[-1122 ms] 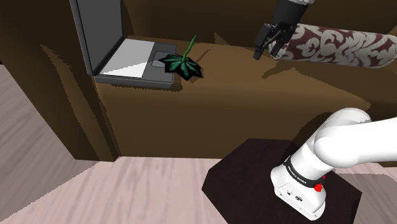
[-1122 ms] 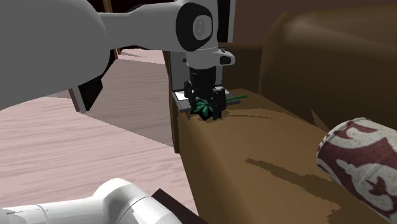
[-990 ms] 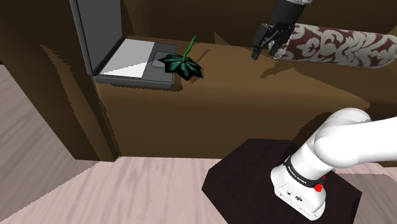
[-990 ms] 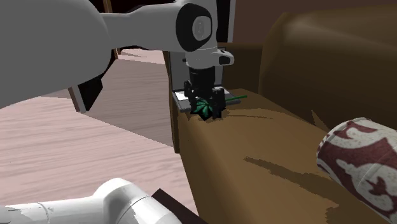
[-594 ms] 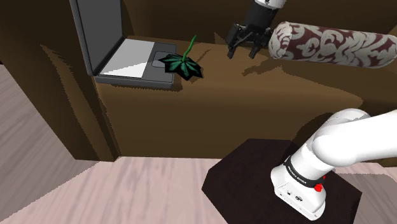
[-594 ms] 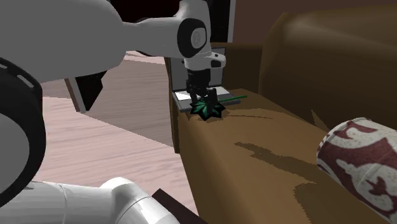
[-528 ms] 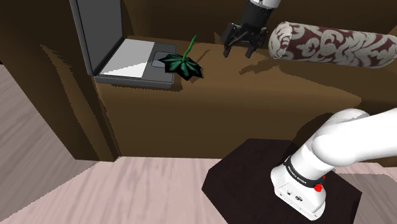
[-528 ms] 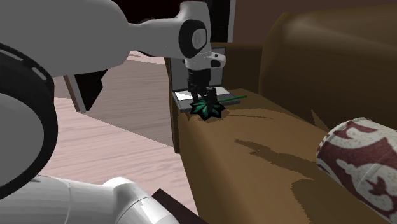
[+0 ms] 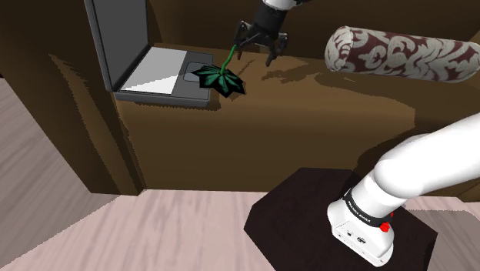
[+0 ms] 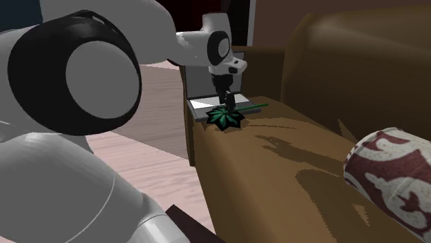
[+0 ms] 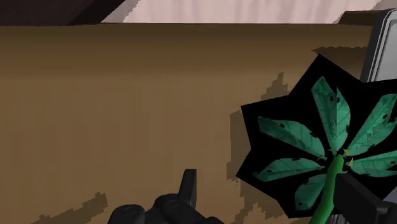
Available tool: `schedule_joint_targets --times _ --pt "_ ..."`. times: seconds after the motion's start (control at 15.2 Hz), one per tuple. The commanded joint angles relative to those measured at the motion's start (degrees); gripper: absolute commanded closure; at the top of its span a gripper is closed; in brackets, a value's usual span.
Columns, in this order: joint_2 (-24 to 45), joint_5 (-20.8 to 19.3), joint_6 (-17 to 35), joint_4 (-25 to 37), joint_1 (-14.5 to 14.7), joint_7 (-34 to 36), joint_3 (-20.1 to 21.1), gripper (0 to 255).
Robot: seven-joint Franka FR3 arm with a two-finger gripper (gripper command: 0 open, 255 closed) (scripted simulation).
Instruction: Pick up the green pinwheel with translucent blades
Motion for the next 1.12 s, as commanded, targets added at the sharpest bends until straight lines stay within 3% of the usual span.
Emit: schedule_joint_targets --times 0.0,0.46,1.06 --pt "3.7 -1.5 2.3 2.3 -1.4 5.6 1.9 0" --pt "19.1 -11.3 5.6 15.6 -4.8 25.4 6.6 0" --pt "19.8 -12.2 11.2 10.5 -4.6 26.5 6.5 0"
